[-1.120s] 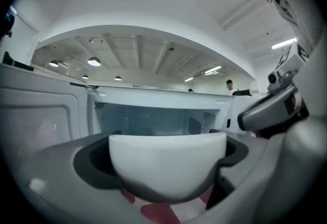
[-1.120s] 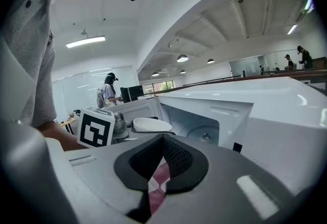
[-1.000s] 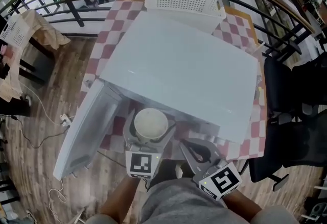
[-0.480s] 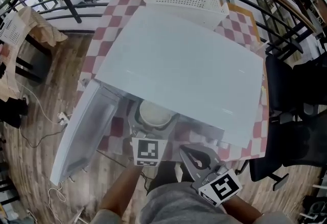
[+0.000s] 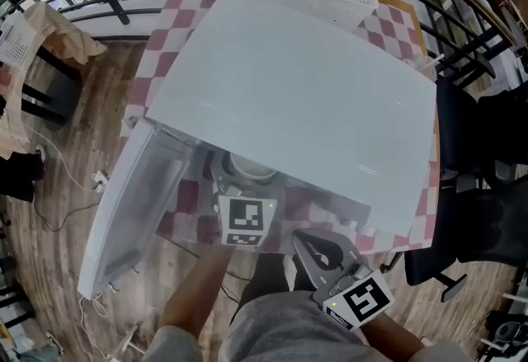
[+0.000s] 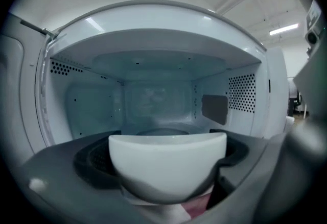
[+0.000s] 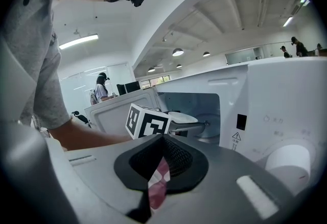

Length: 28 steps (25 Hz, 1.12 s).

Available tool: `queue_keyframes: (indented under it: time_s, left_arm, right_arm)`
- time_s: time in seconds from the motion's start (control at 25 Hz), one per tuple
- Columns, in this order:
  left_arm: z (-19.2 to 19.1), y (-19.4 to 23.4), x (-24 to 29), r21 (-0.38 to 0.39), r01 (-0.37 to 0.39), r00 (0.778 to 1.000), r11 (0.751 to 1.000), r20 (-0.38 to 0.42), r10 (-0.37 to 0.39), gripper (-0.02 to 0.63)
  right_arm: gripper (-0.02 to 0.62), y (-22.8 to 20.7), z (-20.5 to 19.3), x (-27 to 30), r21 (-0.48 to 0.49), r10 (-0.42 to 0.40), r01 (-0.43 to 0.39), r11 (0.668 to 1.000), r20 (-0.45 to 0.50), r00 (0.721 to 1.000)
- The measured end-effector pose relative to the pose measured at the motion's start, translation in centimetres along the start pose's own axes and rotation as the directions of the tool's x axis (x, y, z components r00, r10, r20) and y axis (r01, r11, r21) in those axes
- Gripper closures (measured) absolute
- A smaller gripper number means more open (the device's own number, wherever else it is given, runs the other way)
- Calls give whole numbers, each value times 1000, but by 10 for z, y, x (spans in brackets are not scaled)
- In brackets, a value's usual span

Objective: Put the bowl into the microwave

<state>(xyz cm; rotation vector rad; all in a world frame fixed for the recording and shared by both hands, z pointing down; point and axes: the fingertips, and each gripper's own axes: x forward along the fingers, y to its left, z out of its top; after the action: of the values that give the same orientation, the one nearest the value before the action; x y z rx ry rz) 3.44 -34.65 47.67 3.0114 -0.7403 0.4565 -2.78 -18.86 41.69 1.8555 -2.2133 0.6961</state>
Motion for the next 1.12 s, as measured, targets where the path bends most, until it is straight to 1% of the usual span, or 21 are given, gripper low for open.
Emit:
queue_keyframes:
  time_s: [0.2,0.44,0.68,0.88,1.0,1.12]
  left_arm:
    - [-9,2,10,13,-9,999,1000,-42,9,66]
    - [-24,-3,18,14,5,996,1000,-88,-4,66]
    - [-27,-4,19,23,7,997,1000,-81,-5,66]
    - [-24,-1,33,74,-17,995,997,-95,24,66]
    - [-23,1,37,61,-24,995,998,-95,29,66]
    - [-24,-1,37,67,-26,995,997,-89,32,66]
  right_arm:
    - [598,-1,-2,1,5,-3,3,1000,-1,1000]
    - [598,-1,-1,1,16,-8,8,1000,4,1000]
    - [598,-3,-3,0,30,-14,14,999,1,1000]
    - [598,-3,-3,0,28,-11,11,1000,1,1000]
    - [598,-2,-2,-2,30,-11,11,999,4,1000]
    - [598,-3,-4,-4,32,-14,14,999,3,1000]
